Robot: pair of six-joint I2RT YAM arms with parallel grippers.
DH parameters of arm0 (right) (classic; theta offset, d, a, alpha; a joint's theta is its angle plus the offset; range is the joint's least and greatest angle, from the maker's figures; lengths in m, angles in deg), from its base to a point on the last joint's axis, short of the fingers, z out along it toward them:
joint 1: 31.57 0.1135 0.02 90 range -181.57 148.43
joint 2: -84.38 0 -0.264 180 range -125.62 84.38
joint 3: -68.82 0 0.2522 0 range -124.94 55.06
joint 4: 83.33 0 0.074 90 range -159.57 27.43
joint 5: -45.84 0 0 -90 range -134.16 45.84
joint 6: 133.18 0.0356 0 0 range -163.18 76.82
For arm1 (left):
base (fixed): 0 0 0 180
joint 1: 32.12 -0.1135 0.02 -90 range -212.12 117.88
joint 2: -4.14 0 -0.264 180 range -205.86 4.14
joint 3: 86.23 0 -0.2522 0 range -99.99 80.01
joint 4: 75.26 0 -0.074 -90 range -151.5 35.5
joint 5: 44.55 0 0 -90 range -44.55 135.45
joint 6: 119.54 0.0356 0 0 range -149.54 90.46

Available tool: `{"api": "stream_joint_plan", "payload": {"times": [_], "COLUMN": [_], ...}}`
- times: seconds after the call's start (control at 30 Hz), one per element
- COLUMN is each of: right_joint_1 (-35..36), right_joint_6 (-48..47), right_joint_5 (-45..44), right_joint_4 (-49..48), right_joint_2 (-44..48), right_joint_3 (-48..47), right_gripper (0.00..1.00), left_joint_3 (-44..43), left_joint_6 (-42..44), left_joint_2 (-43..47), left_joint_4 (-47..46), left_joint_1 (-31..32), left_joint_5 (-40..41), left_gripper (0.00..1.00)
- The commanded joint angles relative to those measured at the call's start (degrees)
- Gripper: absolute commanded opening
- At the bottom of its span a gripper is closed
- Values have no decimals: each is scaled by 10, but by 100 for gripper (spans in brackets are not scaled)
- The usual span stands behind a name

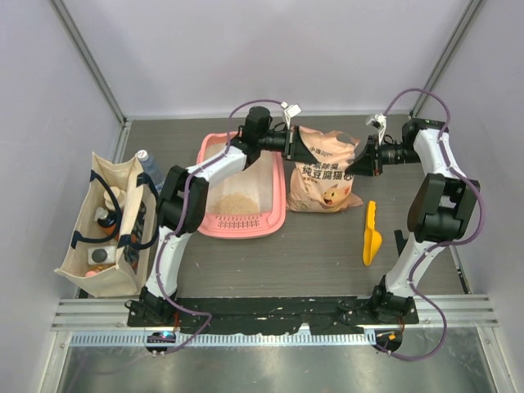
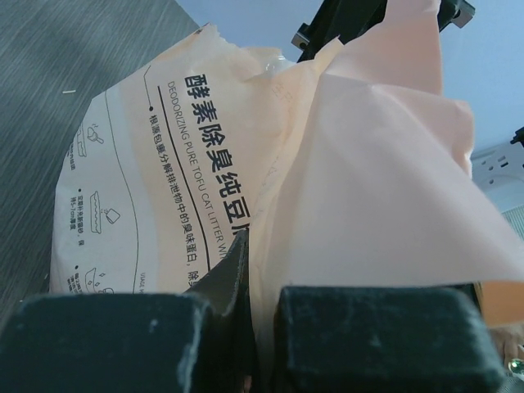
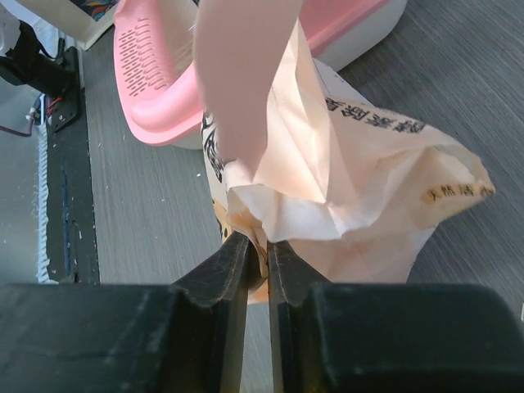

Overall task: Fill the litter box with clean litter
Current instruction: Close the cat litter bag at the center of the board.

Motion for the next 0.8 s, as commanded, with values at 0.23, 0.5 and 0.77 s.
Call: {"api": "stream_joint_plan", "payload": {"times": [0.23, 0.5, 0.77], "right_joint_1": [15, 9, 10], "right_joint_6": [-62, 30, 169], "right_joint_5": [-23, -56, -37], "right_joint_4": [18, -134, -287], "right_joint_2": [-9, 10, 8], "right_joint_3": [-23, 10, 38], "right_gripper": [52, 82, 84], "left_joint_3": [-33, -32, -25], "left_joint_6": [-32, -35, -33], "left_joint_2": [6, 4, 8], "left_joint_4": [-41, -34, -30], "left_joint_1": [-16, -16, -16], "left_joint_5": [-63, -70, -76], "left_gripper": [0, 0, 0]}}
